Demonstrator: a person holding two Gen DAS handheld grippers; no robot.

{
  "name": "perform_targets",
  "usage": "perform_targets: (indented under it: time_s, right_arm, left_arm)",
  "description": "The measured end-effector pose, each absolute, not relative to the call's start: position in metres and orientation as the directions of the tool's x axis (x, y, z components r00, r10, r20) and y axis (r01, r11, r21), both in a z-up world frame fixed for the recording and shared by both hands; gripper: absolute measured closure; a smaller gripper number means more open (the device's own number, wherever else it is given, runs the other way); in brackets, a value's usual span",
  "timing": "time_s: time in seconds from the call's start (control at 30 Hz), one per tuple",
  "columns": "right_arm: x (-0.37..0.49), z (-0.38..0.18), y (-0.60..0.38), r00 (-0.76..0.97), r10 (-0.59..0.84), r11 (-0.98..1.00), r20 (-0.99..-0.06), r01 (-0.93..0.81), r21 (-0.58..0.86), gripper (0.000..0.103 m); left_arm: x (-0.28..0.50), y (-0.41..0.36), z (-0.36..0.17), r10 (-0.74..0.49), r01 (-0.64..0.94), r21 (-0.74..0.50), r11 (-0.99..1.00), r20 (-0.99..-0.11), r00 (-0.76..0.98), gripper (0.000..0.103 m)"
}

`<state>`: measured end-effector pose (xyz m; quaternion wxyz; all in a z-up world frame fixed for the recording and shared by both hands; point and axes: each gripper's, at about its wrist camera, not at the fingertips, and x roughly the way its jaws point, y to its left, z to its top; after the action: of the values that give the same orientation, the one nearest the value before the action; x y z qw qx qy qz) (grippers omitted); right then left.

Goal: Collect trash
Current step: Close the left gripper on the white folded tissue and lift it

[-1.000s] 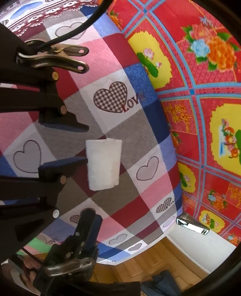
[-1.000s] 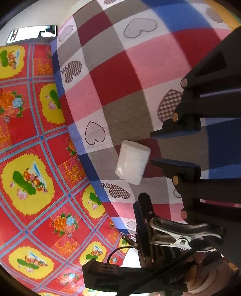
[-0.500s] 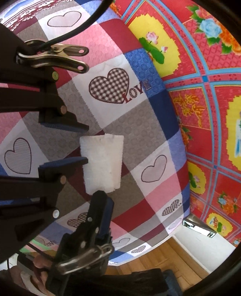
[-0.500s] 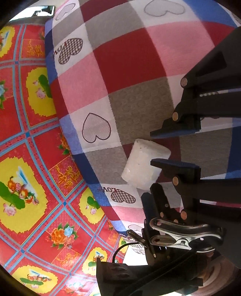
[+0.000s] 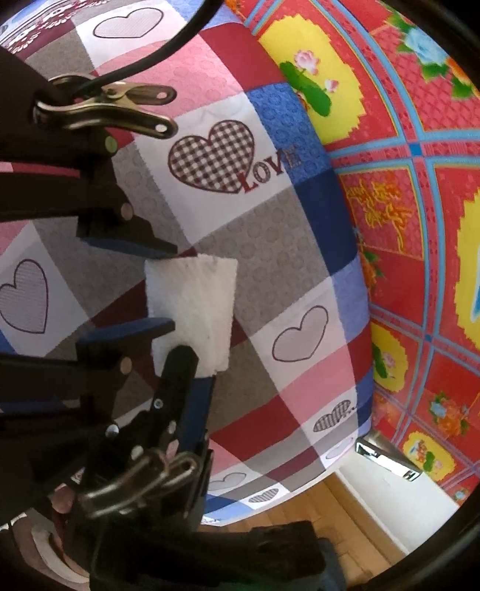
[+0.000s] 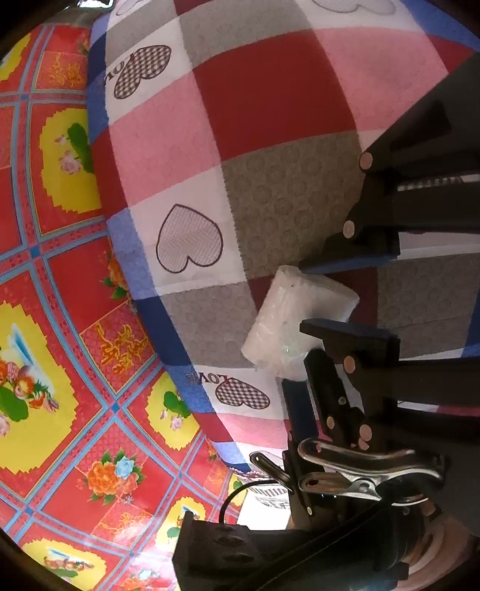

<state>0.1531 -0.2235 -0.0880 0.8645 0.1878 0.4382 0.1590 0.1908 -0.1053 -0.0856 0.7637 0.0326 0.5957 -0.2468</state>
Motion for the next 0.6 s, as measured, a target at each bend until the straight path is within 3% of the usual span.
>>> perform_targets:
  time_s: [0.23, 0.43, 0.6]
  right_arm:
    - [0.150, -0.091, -0.226, 0.574, 0.457, 0.869, -0.680, -0.125, 0.479, 0.077]
    - [0.150, -0.094, -0.222, 0.569, 0.474, 0.863, -0.672, -0.151, 0.482, 0.087]
    - [0.142, -0.091, -0.217, 0.585, 0.485, 0.859, -0.650, -0.179, 0.480, 0.089]
  left_arm:
    - [0.192, -0.106, -0.086, -0.352, 0.376, -0.265, 0.888, -0.918, 0.184, 0.070]
    - [0.189, -0.102, -0.087, -0.346, 0.364, -0.257, 0.895, -0.916, 0.205, 0.084]
    - [0.183, -0.093, -0.083, -0.352, 0.343, -0.267, 0.901, -0.911, 0.216, 0.092]
